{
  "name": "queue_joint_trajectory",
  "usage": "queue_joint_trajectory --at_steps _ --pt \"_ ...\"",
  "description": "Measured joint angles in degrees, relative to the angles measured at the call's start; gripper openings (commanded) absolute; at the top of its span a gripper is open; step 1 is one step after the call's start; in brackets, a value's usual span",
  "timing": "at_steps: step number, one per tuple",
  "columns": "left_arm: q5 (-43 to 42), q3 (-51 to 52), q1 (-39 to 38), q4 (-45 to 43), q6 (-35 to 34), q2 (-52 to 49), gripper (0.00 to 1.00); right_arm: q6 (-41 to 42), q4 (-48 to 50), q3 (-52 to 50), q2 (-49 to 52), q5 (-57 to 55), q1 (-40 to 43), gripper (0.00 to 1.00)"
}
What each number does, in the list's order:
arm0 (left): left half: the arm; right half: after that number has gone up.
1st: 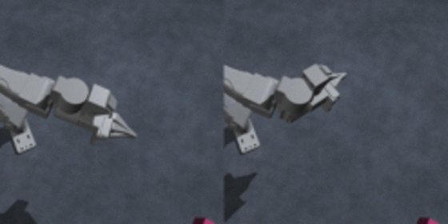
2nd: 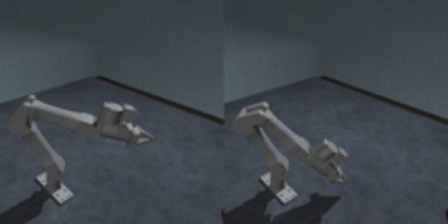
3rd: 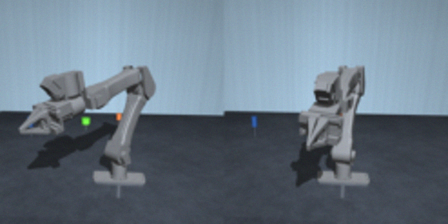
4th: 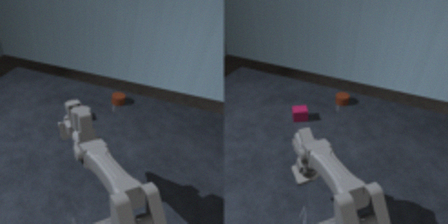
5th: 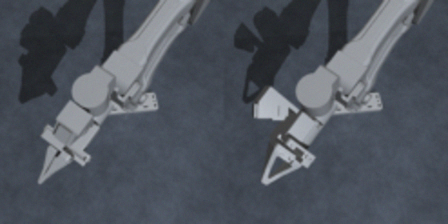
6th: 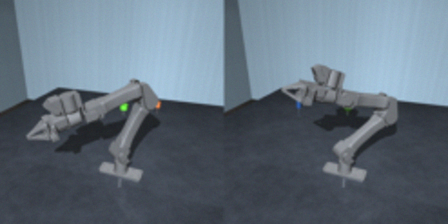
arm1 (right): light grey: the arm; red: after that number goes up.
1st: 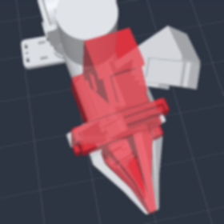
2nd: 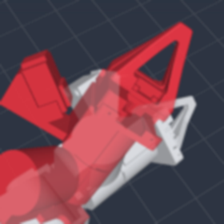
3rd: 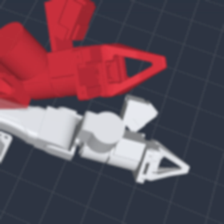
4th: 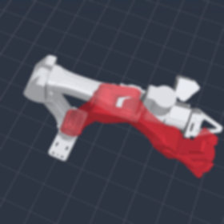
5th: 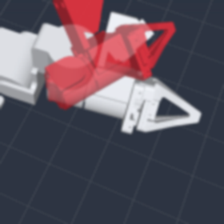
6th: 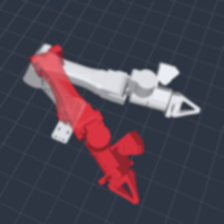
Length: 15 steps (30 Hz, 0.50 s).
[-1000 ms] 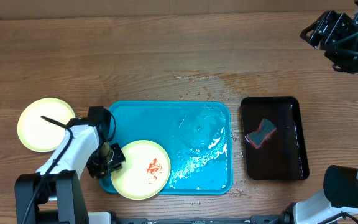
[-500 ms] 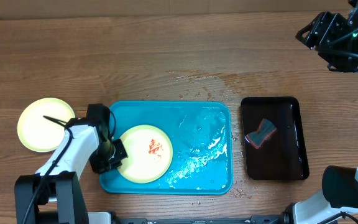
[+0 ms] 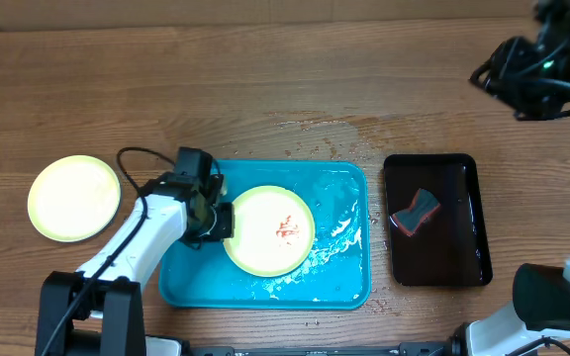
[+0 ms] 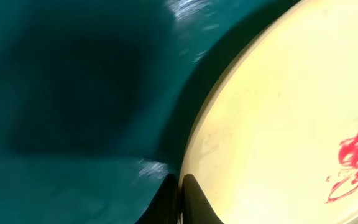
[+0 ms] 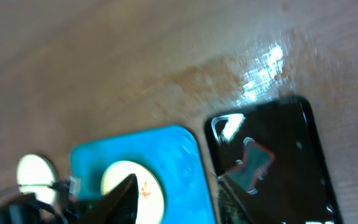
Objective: Clean dirty plates on tray and stack at the side
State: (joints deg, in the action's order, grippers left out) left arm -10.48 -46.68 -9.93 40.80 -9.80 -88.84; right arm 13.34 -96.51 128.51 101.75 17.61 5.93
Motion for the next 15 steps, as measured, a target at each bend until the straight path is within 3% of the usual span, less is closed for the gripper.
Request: queue_joint_trajectory --at_steps 9,15 --pt "-4.72 -0.22 -1.99 -4.35 4.81 0.0 0.04 -0.09 9.53 -25.77 0.44 -3.48 -3.91 0.36" --pt "-5.68 -0.22 -1.99 -3.19 5.57 0.0 0.04 1.16 12.11 -34.84 0.79 -4.48 -4.31 0.4"
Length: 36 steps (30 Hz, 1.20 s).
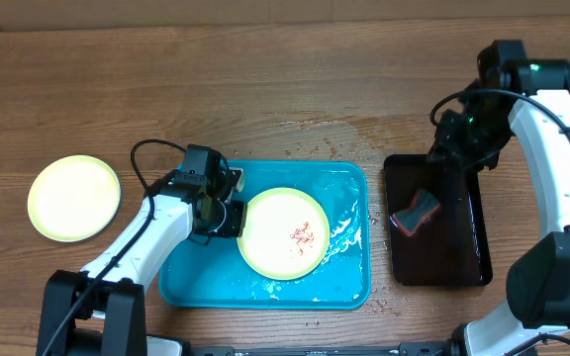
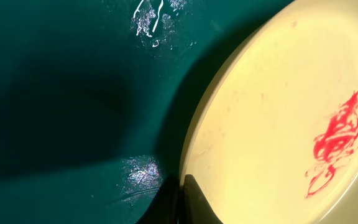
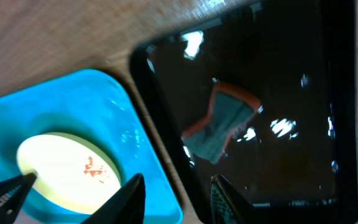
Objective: Clean dirty plates on tray and stack at the side
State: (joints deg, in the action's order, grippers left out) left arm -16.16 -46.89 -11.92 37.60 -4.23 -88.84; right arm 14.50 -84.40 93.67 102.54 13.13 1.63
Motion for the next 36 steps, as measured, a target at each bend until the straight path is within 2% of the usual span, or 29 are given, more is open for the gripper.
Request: queue_joint_trajectory --at_steps 7,10,14,18,19,21,22,27,28,30,31,34,36 --pt "-0.46 0.02 0.0 0.09 0.15 -0.02 0.04 0.48 -0.57 -0.59 0.0 -0.09 0.0 0.43" --pt "-0.94 0.02 0.0 0.94 -0.04 -0.37 0.04 0.48 -0.48 -0.59 0.0 -0.07 0.0 0.41" --pt "-2.47 0.0 0.0 0.39 -0.33 -2.58 0.04 0.61 -0.26 -0.59 0.0 -0.2 0.0 0.15" --pt "-5.2 -0.02 0.0 -2.97 -1.75 -5.4 0.04 2.23 -0.52 -0.85 0.0 -1.07 -0.26 0.07" --pt "-5.88 -0.04 0.0 -4.17 -2.32 -5.99 0.04 3.41 -0.44 -1.33 0.0 -1.84 -0.55 0.2" --pt "-6.88 -0.13 0.0 -5.9 -3.19 -6.82 0.04 6.49 0.07 -3.04 0.0 -3.17 -1.31 0.56" --pt "-7.41 -0.22 0.0 -6.54 -3.37 -7.19 0.04 7.67 0.59 -4.33 0.0 -4.02 -1.88 0.58" --pt "-8.79 -0.37 0.0 -7.63 -4.39 -7.93 0.04 15.17 5.03 -13.99 0.0 -7.21 -5.11 0.58" --pt "-8.79 -0.37 0.0 -7.65 -4.44 -7.93 0.04 16.57 6.12 -15.85 0.0 -7.52 -5.49 0.55" --pt "-8.83 -0.37 0.0 -7.65 -4.61 -7.93 0.04 19.76 8.81 -19.76 0.0 -8.09 -5.77 0.39" --pt "-8.87 -0.37 0.0 -7.65 -4.61 -7.93 0.04 21.07 9.94 -21.22 0.0 -8.09 -5.77 0.36" --pt "-8.92 -0.37 0.0 -7.65 -4.61 -7.93 0.04 26.38 13.75 -25.31 0.0 -8.68 -5.77 0.35" --pt "-8.94 -0.37 0.0 -7.65 -4.61 -7.93 0.04 29.77 16.15 -27.41 0.0 -8.68 -5.79 0.41"
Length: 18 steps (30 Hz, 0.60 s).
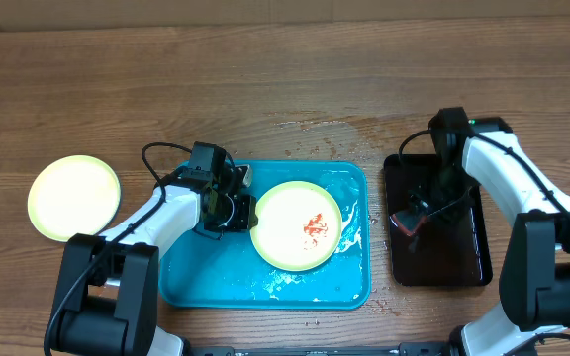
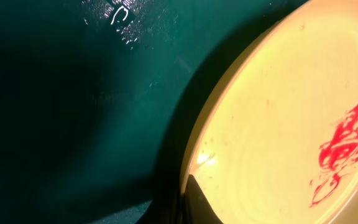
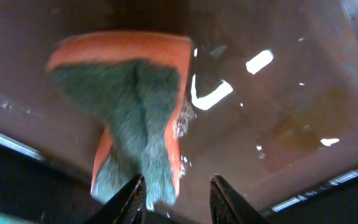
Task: Clean dirty plates on tray and stack at the side
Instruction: 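Lower the right gripper onto the sponge on the black tray and grasp it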
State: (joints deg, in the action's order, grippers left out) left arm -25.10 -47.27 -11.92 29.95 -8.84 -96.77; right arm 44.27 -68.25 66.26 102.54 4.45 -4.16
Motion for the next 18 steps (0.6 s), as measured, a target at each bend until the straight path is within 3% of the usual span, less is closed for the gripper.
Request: queue_joint_trajectory --at_steps 2,7,9,11,18 --pt "0.0 0.0 0.0 0.02 0.0 0.0 0.04 2.45 2.19 -1.2 0.0 0.09 0.0 0.47" --pt "0.0 0.0 0.0 0.02 0.0 0.0 0.04 7.19 8.17 -3.82 -0.04 2.12 0.0 0.45" --pt "0.0 0.0 0.0 0.02 0.0 0.0 0.04 8.55 9.55 -4.11 -0.04 2.82 0.0 0.38" --pt "0.0 0.0 0.0 0.02 -0.02 0.0 0.04 9.77 10.64 -4.11 -0.04 3.65 0.0 0.38" --pt "-0.02 0.0 0.0 0.02 0.0 0.0 0.04 11.04 8.5 -3.41 -0.04 4.37 0.04 0.38"
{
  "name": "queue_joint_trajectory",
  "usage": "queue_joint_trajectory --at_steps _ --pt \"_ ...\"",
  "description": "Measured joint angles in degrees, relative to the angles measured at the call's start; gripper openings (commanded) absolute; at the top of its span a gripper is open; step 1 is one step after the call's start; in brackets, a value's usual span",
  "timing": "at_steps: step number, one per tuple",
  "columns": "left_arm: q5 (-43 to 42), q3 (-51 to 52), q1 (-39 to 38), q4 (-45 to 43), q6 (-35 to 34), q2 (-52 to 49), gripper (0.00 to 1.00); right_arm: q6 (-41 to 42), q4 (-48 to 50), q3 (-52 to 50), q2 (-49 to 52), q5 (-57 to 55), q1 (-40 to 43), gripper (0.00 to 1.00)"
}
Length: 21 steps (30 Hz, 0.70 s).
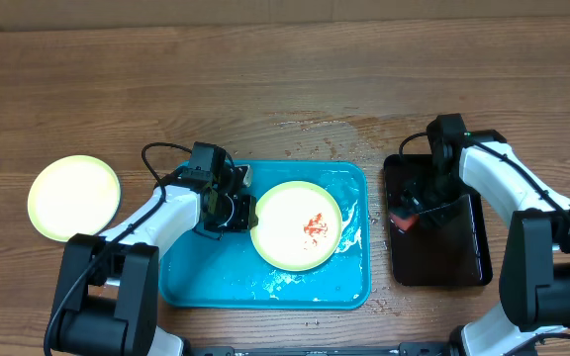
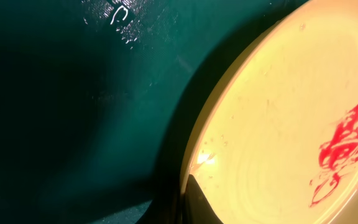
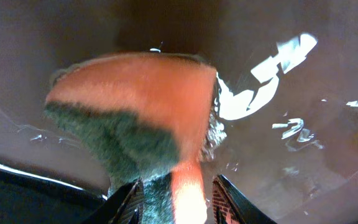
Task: Clean dirty plates on tray and stack at the side
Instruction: 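Lower the right gripper onto the sponge on the black tray and grasp it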
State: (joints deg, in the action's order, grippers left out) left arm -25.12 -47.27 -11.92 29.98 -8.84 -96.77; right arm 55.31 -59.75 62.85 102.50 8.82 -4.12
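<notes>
A pale yellow plate (image 1: 295, 225) with a red smear lies in the wet blue tray (image 1: 198, 273). My left gripper (image 1: 237, 212) is shut on its left rim, and the left wrist view shows the fingers (image 2: 196, 200) pinching the rim of the plate (image 2: 272, 124). The orange and green sponge (image 3: 135, 102) lies in the black tray (image 1: 463, 265). My right gripper (image 3: 176, 202) is low over it, open, with the sponge's near end between the fingers. From overhead the right gripper (image 1: 411, 210) covers most of the sponge (image 1: 399, 222).
A clean yellow plate (image 1: 74, 197) rests on the wooden table at the far left. Water drops and red specks (image 1: 330, 129) lie on the table behind the blue tray. The black tray holds shallow water.
My right gripper has come lower over the sponge, and the sponge's end now sits between its open fingers. The left gripper and the dirty plate have not moved.
My left gripper held the dirty plate's rim at the tray's middle while the right arm was high at the far right. The plate then stood further right, with the right gripper above the black tray. Later that gripper was close over the sponge, now astride it.
</notes>
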Motion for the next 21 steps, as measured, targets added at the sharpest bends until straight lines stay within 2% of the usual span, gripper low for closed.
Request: queue_joint_trajectory --at_steps 6,9,13,15,19,21 --pt "0.0 0.0 0.0 0.02 0.0 0.0 0.04 0.07 -8.17 6.19 -0.22 -0.87 0.0 0.39" --pt "0.0 0.0 0.0 0.02 -0.02 0.0 0.04 -0.37 -11.89 10.97 -0.52 -1.97 0.0 0.46" --pt "-0.02 0.0 0.0 0.0 -0.02 0.0 0.04 -0.98 -12.41 14.29 -1.33 -2.45 0.0 0.47" --pt "-0.02 0.0 0.0 0.0 -0.02 0.0 0.04 -0.81 -12.79 14.27 -1.51 -2.64 0.0 0.44" --pt "-0.02 0.0 0.0 0.0 -0.02 0.0 0.04 0.81 -11.3 11.78 -1.51 -2.82 0.0 0.3" --pt "-0.02 0.0 0.0 -0.02 -0.02 0.0 0.04 1.79 -9.73 9.55 -1.51 -2.51 0.0 0.29"
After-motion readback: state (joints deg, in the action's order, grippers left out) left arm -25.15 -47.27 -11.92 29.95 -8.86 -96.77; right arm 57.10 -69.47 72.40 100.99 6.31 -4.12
